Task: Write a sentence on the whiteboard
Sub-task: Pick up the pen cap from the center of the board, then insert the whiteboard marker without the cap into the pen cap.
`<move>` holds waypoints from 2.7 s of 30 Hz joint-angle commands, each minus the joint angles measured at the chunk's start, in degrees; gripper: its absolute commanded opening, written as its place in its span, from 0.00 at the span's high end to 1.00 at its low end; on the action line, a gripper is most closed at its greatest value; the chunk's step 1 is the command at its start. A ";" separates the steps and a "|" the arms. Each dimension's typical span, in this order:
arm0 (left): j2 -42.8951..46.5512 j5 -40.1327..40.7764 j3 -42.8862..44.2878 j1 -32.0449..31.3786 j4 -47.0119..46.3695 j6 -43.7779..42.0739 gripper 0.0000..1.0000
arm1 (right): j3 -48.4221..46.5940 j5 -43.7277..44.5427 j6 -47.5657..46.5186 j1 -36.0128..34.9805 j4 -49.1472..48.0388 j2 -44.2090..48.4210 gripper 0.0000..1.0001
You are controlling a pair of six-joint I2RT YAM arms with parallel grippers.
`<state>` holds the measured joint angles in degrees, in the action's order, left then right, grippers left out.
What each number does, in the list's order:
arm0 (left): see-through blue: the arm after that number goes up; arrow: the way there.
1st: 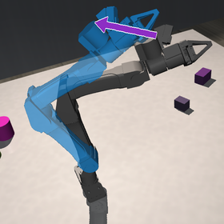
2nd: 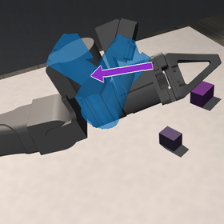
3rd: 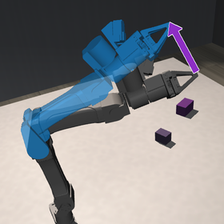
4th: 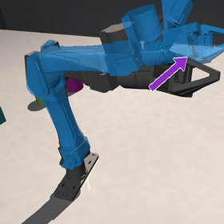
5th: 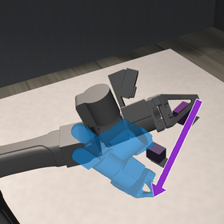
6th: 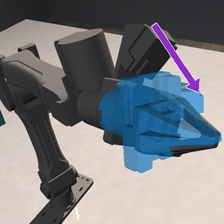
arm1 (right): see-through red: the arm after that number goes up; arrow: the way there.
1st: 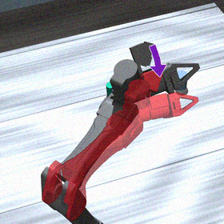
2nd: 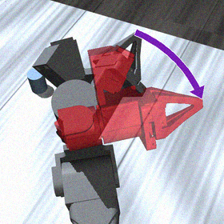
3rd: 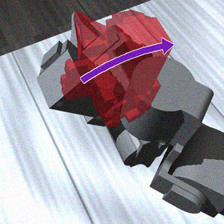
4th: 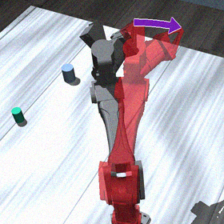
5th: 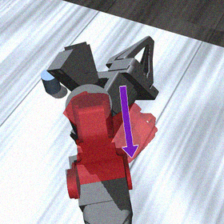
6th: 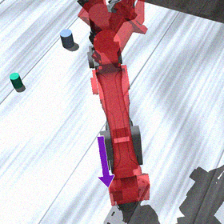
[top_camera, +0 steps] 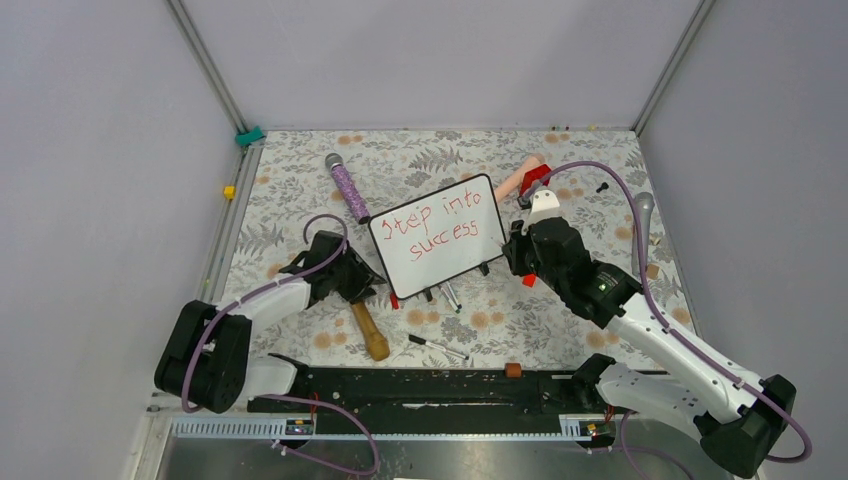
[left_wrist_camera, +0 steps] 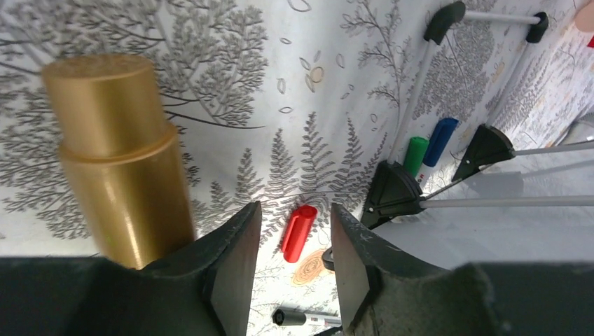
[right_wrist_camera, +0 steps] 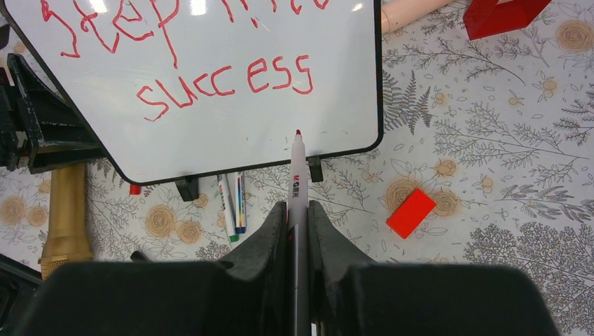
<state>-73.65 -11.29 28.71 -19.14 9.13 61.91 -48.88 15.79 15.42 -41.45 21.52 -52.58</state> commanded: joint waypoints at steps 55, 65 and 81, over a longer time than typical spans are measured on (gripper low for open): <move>2.77 17.16 12.94 -10.46 29.42 1.51 1.00 | 0.42 -9.59 1.69 -5.01 -3.47 4.19 1.00; 14.59 6.77 10.14 -3.65 29.15 9.05 1.00 | 5.93 -7.75 3.64 -17.40 -22.61 -1.26 1.00; 23.38 -16.51 -1.36 2.98 10.33 29.28 1.00 | 11.73 0.13 -0.43 -30.26 -44.50 -9.47 1.00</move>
<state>-51.40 -21.19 27.90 -16.62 27.09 82.63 -38.13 11.84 17.10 -70.11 -14.28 -61.65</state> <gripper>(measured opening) 0.066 0.156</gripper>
